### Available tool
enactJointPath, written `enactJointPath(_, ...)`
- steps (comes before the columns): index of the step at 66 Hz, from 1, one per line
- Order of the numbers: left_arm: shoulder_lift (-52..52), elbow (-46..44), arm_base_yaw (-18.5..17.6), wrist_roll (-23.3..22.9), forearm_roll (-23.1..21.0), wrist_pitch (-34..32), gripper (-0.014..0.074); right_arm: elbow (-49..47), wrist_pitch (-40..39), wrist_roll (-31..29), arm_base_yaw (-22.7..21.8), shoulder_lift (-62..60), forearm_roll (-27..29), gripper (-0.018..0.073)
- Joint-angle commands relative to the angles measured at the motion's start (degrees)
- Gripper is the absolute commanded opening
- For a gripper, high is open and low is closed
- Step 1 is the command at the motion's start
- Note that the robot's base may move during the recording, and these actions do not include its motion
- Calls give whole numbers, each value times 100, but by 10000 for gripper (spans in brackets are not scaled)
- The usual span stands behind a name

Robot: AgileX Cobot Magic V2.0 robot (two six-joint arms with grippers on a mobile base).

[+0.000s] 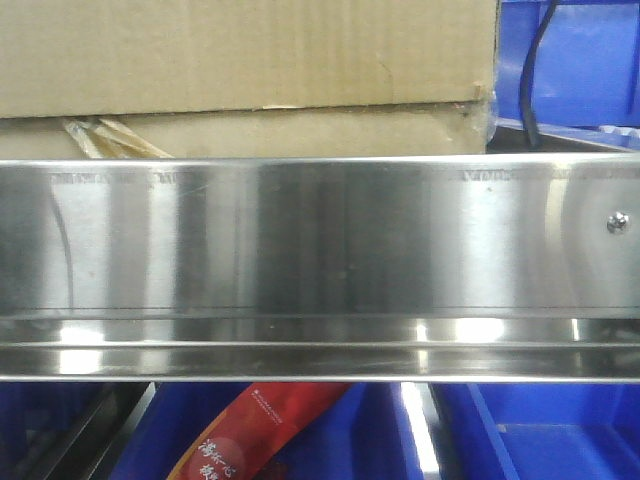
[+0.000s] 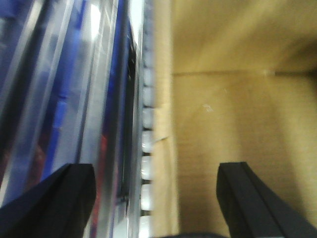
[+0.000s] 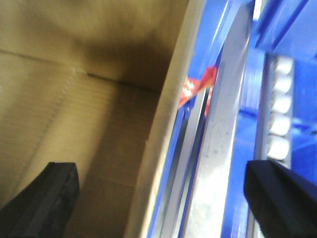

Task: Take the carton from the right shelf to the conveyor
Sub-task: 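Close both grippers on opposite side walls of the brown carton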

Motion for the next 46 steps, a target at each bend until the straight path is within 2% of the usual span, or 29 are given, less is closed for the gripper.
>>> enactJointPath(1, 34, -53, 28, 5, -15, -39, 417, -62, -63, 2, -7, 23, -89, 544)
enactJointPath(6, 47, -53, 28, 5, -15, -39, 415, -62, -63, 2, -7, 23, -89, 473)
enactJointPath(10, 47, -53, 28, 5, -15, -39, 410, -62, -63, 2, -7, 23, -89, 356)
enactJointPath(18, 80, -53, 28, 5, -15, -39, 407, -62, -63, 2, -7, 23, -89, 52)
enactJointPath(22, 114, -53, 28, 5, -30, -39, 375, -62, -63, 2, -7, 23, -89, -97)
enactJointPath(27, 153, -53, 28, 5, -60, -39, 280, -62, -63, 14, -7, 23, -89, -57)
enactJointPath(37, 258, -53, 28, 5, -254, -39, -29, -62, -63, 14, -7, 23, -89, -67)
enactJointPath(38, 271, -53, 28, 5, -266, -39, -43, -62, -63, 14, -7, 23, -89, -67)
enactJointPath(42, 279, -53, 28, 5, -292, -39, 0, -62, -63, 14, -7, 23, -89, -67)
enactJointPath(46, 279, -53, 28, 5, -293, -39, -8, -62, -63, 14, -7, 12, -89, -67)
